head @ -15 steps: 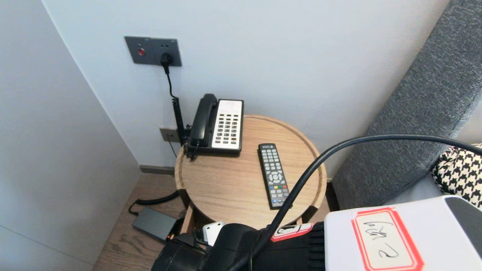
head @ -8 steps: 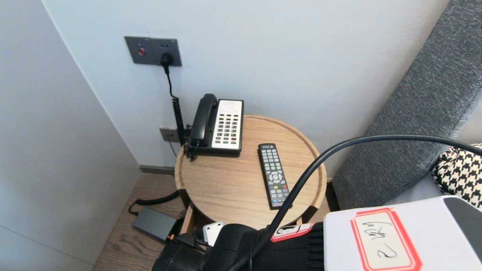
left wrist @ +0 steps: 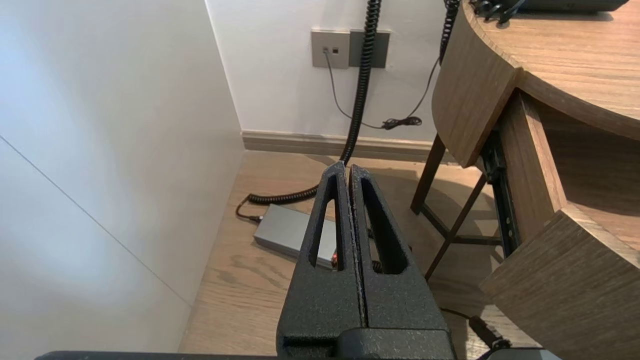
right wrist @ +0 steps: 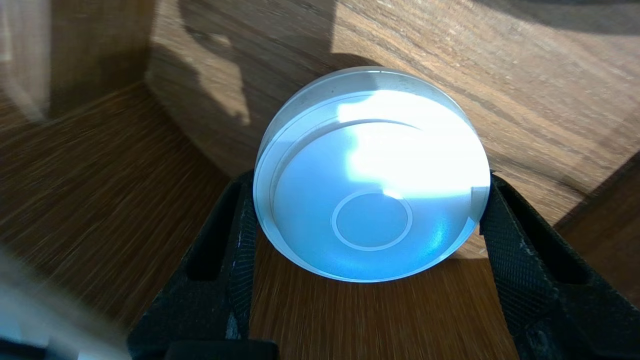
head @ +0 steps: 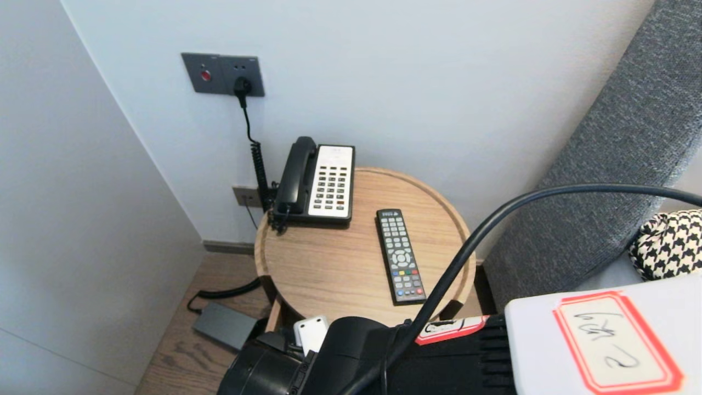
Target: Take the remote control out of the drawer one by one and place them on the table
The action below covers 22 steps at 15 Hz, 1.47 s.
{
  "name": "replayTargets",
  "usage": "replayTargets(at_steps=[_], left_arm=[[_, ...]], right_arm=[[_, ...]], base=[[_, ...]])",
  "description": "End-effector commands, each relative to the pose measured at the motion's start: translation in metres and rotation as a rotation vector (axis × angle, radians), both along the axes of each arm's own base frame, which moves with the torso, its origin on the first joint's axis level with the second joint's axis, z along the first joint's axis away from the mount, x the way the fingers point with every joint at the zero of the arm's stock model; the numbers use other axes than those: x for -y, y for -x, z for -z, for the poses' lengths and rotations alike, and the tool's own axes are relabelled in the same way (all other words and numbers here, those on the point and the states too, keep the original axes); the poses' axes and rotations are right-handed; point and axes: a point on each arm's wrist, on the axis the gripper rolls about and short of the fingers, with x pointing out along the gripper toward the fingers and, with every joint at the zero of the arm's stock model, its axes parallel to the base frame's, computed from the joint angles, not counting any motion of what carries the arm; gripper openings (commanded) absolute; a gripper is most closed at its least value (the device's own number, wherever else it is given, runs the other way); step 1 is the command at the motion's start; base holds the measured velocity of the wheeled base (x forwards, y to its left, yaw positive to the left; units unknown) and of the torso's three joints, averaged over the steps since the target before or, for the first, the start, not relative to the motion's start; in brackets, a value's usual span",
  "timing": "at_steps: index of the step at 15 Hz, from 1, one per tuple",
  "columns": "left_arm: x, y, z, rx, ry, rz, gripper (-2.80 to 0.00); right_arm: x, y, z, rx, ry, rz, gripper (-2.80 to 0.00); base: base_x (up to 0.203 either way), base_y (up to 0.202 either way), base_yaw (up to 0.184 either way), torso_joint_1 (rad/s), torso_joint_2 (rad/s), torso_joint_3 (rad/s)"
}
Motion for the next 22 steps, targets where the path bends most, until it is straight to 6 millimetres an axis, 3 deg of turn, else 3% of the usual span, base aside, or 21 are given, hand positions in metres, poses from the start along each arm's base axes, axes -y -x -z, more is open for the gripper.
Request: replayTargets(at_steps=[1, 12, 18, 22], left_arm=[[0.0, -0.001, 0.003, -0.012, 0.0, -0.001, -2.8], [0.0, -0.001, 0.003, -0.012, 0.0, 0.0, -2.8], [0.0, -0.001, 0.003, -0.012, 0.0, 0.001, -2.8], [0.0, -0.001, 0.003, -0.009, 0.0, -0.001, -2.8]], right_arm=[[0.005, 0.003, -0.012, 0.008, -0.023, 0.0, -2.8], [0.033, 0.02, -0.053, 0.038, -0.082, -0.061, -2.8], [0.059, 0.028, -0.096, 0.079, -0.142, -0.098, -2.8], [0.068, 0.022, -0.122, 0.124, -0.187, -0.106, -2.8]], base=[[0.0, 0.0, 0.0, 0.0, 0.0, 0.0], [0.0, 0.0, 0.0, 0.0, 0.0, 0.0], [0.0, 0.0, 0.0, 0.0, 0.0, 0.0], [0.0, 0.0, 0.0, 0.0, 0.0, 0.0]])
